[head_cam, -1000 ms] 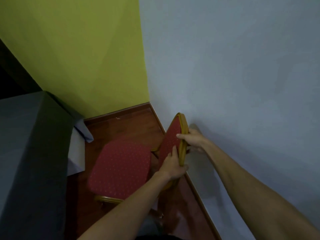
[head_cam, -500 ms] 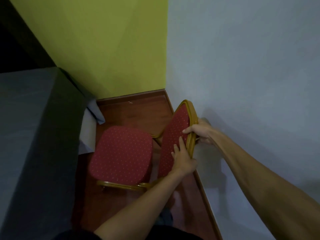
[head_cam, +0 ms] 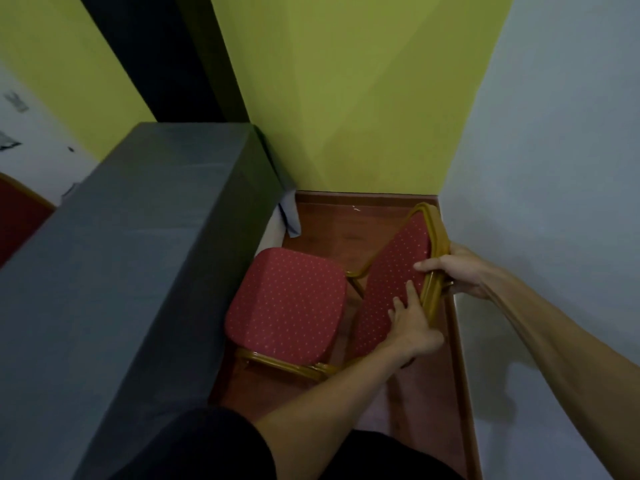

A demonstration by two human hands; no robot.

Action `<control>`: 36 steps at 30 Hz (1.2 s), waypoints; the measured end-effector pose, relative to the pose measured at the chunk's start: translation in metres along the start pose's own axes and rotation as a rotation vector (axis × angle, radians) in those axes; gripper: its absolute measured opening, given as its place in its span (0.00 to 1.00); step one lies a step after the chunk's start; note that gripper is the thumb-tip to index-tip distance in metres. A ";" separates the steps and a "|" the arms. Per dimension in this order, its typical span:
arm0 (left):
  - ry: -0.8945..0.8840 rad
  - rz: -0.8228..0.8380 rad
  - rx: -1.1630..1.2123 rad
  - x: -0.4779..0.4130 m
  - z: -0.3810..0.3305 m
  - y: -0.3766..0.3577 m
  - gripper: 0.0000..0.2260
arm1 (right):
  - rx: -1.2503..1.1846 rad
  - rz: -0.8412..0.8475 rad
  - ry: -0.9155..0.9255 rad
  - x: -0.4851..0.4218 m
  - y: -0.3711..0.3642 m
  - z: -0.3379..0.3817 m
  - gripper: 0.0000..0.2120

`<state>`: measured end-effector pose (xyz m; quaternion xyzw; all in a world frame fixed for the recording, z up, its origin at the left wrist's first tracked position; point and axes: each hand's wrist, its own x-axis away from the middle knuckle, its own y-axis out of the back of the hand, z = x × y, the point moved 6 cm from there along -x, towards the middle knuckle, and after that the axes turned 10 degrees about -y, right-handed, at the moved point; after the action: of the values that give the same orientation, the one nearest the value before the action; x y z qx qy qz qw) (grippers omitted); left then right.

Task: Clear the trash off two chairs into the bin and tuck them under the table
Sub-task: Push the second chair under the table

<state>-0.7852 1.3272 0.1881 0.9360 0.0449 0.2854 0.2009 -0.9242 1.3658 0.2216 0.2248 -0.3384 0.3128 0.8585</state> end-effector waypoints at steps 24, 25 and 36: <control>0.144 -0.146 0.140 -0.026 -0.014 0.017 0.50 | 0.197 0.110 0.071 -0.047 0.008 0.040 0.10; 0.144 -0.171 0.129 -0.028 -0.015 0.016 0.50 | 0.196 0.113 0.081 -0.049 0.009 0.041 0.08; 0.165 -0.116 0.151 -0.048 -0.035 -0.002 0.50 | 0.291 0.155 0.050 -0.064 0.030 0.046 0.14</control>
<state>-0.8443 1.3323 0.1892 0.9176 0.1365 0.3453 0.1417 -1.0022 1.3352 0.2110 0.3124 -0.2844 0.4292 0.7983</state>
